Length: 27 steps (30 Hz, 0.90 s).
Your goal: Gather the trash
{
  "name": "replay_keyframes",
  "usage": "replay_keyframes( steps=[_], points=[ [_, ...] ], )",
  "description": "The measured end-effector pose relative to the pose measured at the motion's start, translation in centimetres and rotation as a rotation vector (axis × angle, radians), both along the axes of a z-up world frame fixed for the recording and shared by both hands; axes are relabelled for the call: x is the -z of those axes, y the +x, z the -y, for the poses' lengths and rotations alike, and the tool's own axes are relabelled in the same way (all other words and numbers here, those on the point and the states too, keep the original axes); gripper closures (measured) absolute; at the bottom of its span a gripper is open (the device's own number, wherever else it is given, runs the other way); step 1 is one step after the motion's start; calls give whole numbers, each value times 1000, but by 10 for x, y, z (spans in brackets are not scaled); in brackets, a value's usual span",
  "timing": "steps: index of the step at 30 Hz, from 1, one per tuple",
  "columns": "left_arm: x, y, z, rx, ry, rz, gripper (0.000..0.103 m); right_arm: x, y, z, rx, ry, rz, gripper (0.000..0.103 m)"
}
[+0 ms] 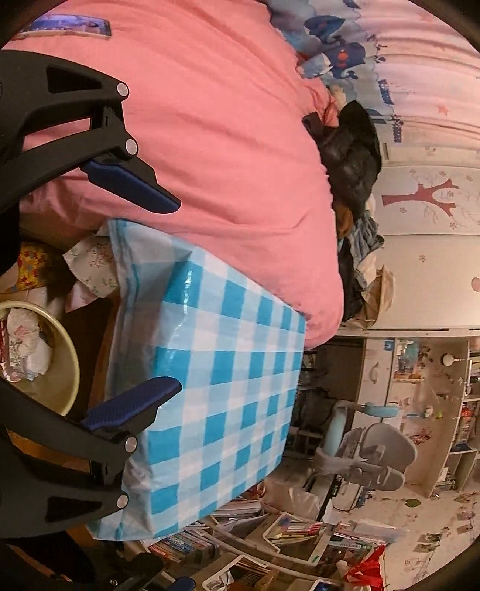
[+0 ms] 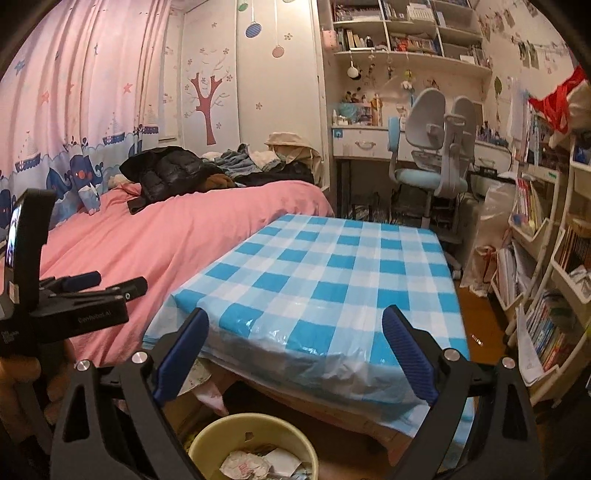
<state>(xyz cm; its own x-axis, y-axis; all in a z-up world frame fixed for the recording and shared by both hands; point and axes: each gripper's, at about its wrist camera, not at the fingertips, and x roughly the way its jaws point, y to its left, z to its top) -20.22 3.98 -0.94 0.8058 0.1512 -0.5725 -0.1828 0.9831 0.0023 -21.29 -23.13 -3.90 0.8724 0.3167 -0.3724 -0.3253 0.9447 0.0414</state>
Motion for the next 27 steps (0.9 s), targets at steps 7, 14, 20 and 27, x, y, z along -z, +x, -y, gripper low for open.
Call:
replay_keyframes(
  steps=[7,14,20,27],
  points=[
    [-19,13,7,32,42,31,13,-10,11,2,13,-12,42,11],
    [-34,36,5,53,70,46,11,-32,33,3,21,-43,114,9],
    [-35,54,-3,28,38,34,10,-30,53,9,58,-18,119,8],
    [-29,64,-4,18,12,8,9,-25,59,9,59,-12,98,8]
  ],
)
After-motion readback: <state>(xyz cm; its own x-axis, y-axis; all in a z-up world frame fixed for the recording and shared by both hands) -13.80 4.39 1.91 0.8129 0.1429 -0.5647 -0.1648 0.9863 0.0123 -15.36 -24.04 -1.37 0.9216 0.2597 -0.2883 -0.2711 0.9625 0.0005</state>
